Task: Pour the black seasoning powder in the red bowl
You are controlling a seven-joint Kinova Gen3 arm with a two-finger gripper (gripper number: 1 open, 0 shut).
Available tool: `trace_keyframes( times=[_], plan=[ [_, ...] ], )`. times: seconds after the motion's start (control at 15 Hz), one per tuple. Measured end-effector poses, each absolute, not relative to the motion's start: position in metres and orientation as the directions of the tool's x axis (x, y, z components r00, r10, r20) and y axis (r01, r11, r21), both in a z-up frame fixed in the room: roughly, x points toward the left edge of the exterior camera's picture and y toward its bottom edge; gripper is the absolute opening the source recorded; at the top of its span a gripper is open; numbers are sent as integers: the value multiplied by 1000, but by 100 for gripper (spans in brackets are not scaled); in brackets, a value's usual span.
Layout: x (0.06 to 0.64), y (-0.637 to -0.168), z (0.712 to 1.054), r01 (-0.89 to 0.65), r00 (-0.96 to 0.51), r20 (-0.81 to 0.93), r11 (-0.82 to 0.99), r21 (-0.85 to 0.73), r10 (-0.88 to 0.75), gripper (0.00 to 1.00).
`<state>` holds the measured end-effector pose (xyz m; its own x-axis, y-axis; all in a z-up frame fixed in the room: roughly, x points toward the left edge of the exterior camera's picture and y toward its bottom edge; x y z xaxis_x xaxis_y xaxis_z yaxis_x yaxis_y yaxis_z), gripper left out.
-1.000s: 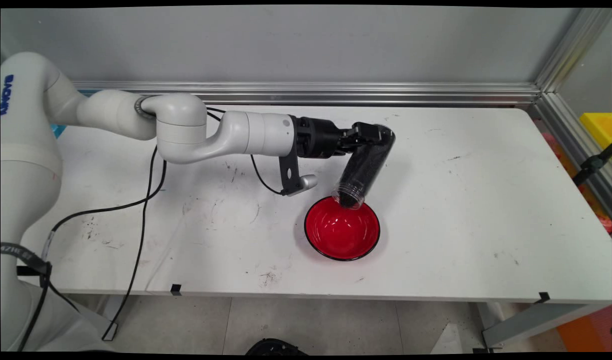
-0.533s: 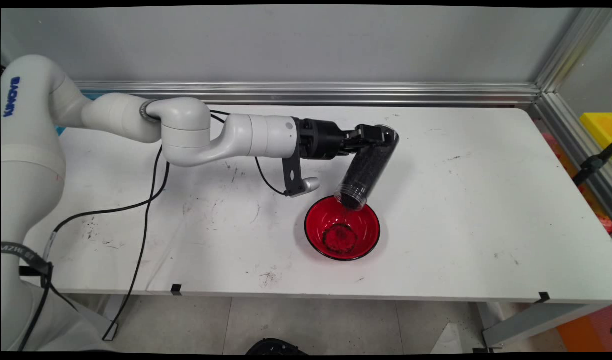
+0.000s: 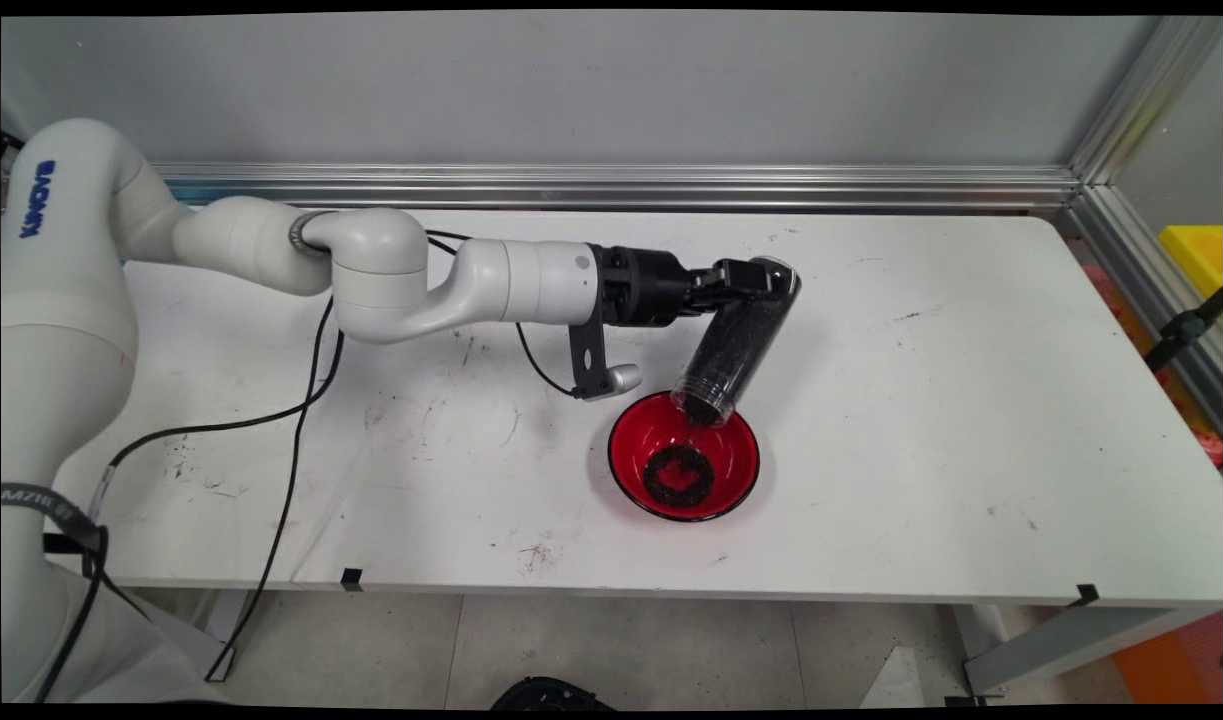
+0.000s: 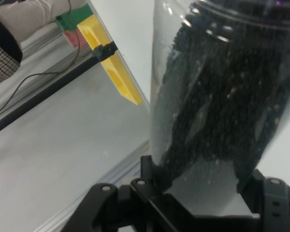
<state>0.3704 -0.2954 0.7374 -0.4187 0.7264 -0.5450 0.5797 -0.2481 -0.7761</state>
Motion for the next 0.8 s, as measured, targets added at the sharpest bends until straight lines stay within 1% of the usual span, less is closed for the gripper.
trace_keyframes(
  times=[0.8],
  plan=[
    [367,-296,727,579,-389,-579,-299,-759,717,0]
  ],
)
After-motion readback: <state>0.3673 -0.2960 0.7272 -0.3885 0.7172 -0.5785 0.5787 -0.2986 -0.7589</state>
